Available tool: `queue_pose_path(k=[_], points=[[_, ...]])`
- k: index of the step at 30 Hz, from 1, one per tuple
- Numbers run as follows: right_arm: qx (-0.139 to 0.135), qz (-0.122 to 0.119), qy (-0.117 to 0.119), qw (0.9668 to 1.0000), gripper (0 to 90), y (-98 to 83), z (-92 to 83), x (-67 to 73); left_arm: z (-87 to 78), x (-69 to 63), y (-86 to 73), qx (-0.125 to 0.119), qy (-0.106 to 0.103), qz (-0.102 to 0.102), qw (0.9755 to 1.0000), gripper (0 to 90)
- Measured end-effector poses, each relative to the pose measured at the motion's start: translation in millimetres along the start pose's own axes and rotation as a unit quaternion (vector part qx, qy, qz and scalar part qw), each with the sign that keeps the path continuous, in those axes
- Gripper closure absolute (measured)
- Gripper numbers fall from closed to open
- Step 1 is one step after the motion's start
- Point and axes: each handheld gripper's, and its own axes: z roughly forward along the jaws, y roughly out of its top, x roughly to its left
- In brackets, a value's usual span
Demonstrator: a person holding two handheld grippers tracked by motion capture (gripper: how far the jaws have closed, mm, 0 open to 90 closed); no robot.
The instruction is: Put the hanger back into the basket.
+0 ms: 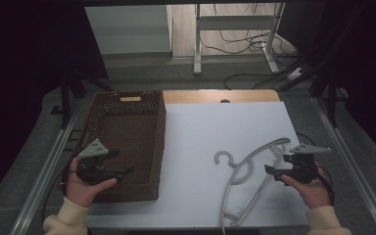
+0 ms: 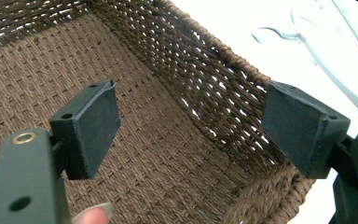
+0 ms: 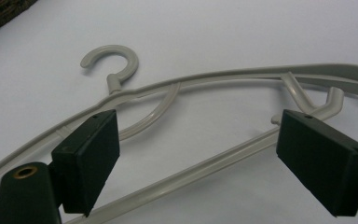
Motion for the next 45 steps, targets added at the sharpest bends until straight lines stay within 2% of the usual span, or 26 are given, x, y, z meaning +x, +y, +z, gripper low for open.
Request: queue_pose_path(k=[16,29,39,45], points=[[-0.003,0.001,0.004,1.0,14.7,1.4,-1.7,0.7,-1.4,-0.7,-1.4,-0.001,-0.002,-0.001,1.0,19.2],[0.0,0.015,0.011,0.9998,17.0,8.6,-1.4,6.6,-4.0,-2.9,-6.8,0.002,-0.002,-0.002,1.0,19.2],[0.024,0.027,0.012,0.9993,18.8,18.9,7.0,14.0,-3.3,-5.4,-6.1,0.005,-0.003,0.002,1.0,19.0],[0.052,0.041,0.003,0.9978,23.4,25.8,24.2,19.4,-5.3,-4.1,-6.1,0.001,-0.001,0.0,1.0,19.0]])
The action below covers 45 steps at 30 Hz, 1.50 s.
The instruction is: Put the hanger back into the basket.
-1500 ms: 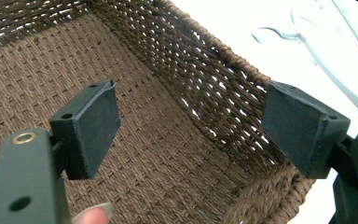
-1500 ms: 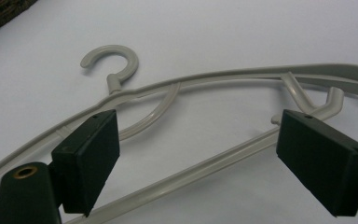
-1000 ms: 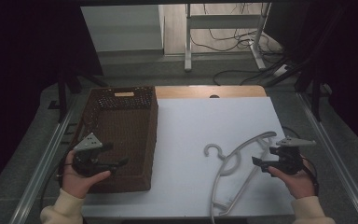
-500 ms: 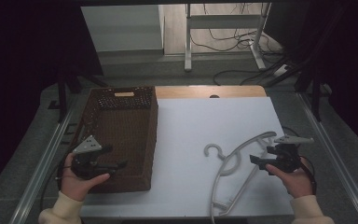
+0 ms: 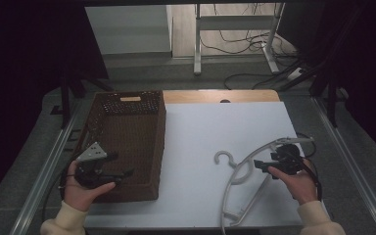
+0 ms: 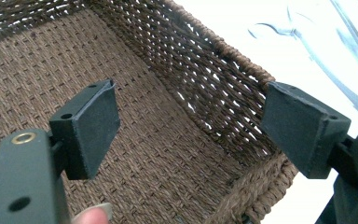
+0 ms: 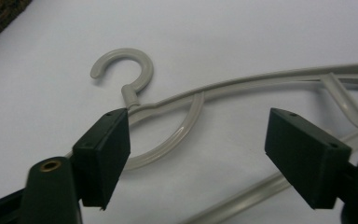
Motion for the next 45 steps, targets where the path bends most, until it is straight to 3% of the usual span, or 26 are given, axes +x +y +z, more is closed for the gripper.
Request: queue_pose_path(k=[6,14,29,39,45], points=[[0.025,0.025,-0.016,0.9993,25.4,11.2,16.4,3.7,0.5,0.3,-0.3,0.001,-0.001,0.0,1.0,19.1],[0.065,0.03,-0.032,0.9969,26.9,15.2,37.5,10.7,-0.3,0.8,0.2,0.001,-0.001,-0.002,1.0,19.1],[0.132,0.033,-0.061,0.9888,50.6,16.7,65.0,18.1,-1.2,1.4,0.1,-0.001,0.001,-0.001,1.0,19.2],[0.148,0.03,-0.076,0.9856,67.6,16.3,71.9,22.4,-0.2,1.9,-0.4,0.002,-0.001,-0.001,1.0,19.3],[0.149,0.037,-0.086,0.9843,70.5,17.6,73.3,23.7,-1.3,2.4,-0.2,0.001,0.0,0.0,1.0,19.3]])
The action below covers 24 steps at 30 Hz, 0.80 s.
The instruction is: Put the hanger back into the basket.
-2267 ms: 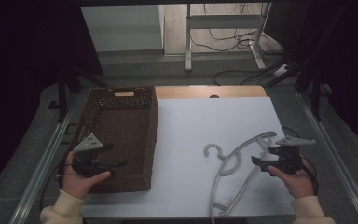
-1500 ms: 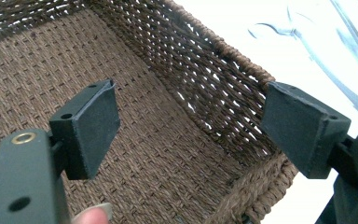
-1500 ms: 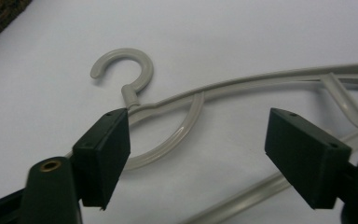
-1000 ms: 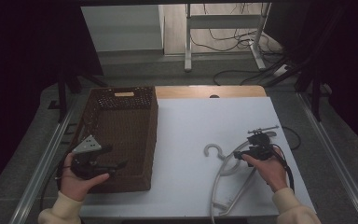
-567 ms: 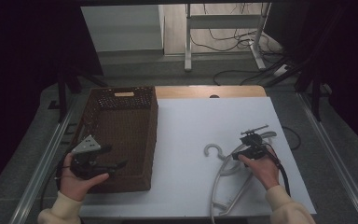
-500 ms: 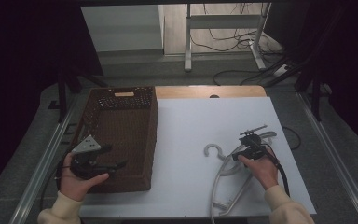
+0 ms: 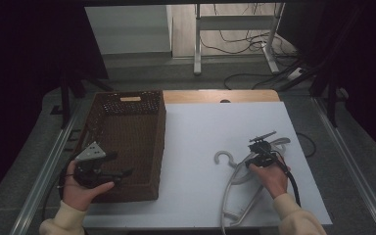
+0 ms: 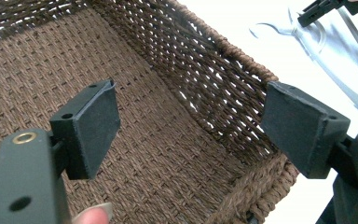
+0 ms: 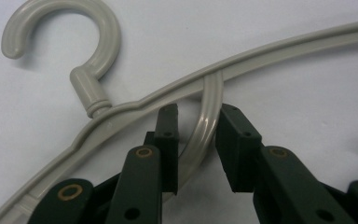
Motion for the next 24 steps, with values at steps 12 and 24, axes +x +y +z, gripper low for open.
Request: queue_pose_path(k=[12,24], points=[[-0.002,0.023,0.017,0.9996,81.3,3.7,1.6,-4.6,0.0,0.8,-0.7,0.0,0.0,-0.002,1.0,19.3],[-0.042,0.034,0.079,0.9954,81.8,7.5,-16.0,-14.3,-1.5,2.0,-0.9,-0.002,0.002,-0.001,1.0,19.3]])
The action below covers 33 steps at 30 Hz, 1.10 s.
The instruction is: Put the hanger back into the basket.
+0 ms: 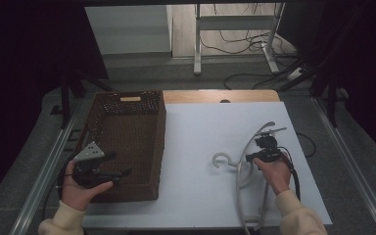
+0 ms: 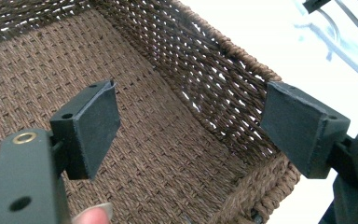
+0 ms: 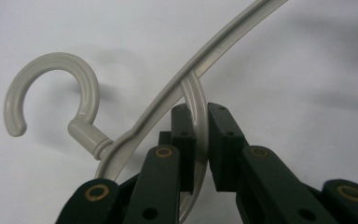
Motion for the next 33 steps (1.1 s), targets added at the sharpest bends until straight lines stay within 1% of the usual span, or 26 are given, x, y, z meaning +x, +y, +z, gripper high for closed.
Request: queue_pose_path(k=[2,4,8,11,12,17,22,25,27,28,29,30,32,33], points=[[-0.009,0.006,0.015,0.9998,81.9,1.0,-3.8,-2.2,0.0,-0.2,0.2,0.0,0.0,0.0,1.0,19.3],[-0.018,0.018,0.036,0.999,82.0,2.2,-8.1,-4.8,-0.1,-0.2,0.3,-0.001,0.0,0.0,1.0,19.3],[-0.029,0.027,0.063,0.9973,82.1,4.4,-14.5,-6.6,-0.5,-0.8,0.9,-0.002,0.0,0.001,1.0,19.3],[-0.04,0.028,0.078,0.9957,82.2,6.4,-19.4,-5.6,-0.5,-1.6,1.4,-0.002,-0.001,0.002,1.0,19.3],[-0.047,0.027,0.086,0.9949,82.3,7.2,-21.6,-5.1,-0.4,-1.8,1.4,-0.002,-0.001,0.002,1.0,19.4],[-0.061,0.028,0.116,0.991,82.5,9.0,-26.4,-3.1,0.0,-2.2,1.8,-0.003,-0.002,0.002,1.0,19.3],[-0.075,0.03,0.152,0.9851,82.9,12.0,-32.1,-1.4,0.6,-2.8,2.2,-0.002,-0.003,0.003,1.0,19.3],[-0.084,0.032,0.165,0.9823,83.0,13.3,-35.1,-1.3,1.2,-4.2,3.0,-0.002,-0.004,0.004,1.0,19.4],[-0.092,0.032,0.175,0.9797,83.1,14.4,-37.9,-1.5,1.9,-5.8,4.1,-0.002,-0.006,0.006,1.0,19.4],[-0.098,0.032,0.183,0.9776,83.2,15.2,-39.9,-1.5,2.2,-6.5,4.5,-0.003,-0.007,0.007,0.9999,19.3],[-0.1,0.031,0.188,0.9765,83.2,15.7,-41.0,-1.6,2.7,-8.1,5.7,-0.003,-0.009,0.008,0.9999,19.3],[-0.106,0.032,0.197,0.9742,83.3,16.7,-43.4,-1.5,3.0,-8.8,6.3,-0.003,-0.01,0.009,0.9999,19.4],[-0.112,0.034,0.208,0.9712,83.4,17.7,-45.8,-1.3,3.5,-10.6,7.7,-0.005,-0.015,0.011,0.9998,19.4],[-0.112,0.034,0.208,0.9712,83.4,17.7,-45.8,-1.3,3.5,-10.6,7.7,-0.005,-0.015,0.011,0.9998,19.4]])
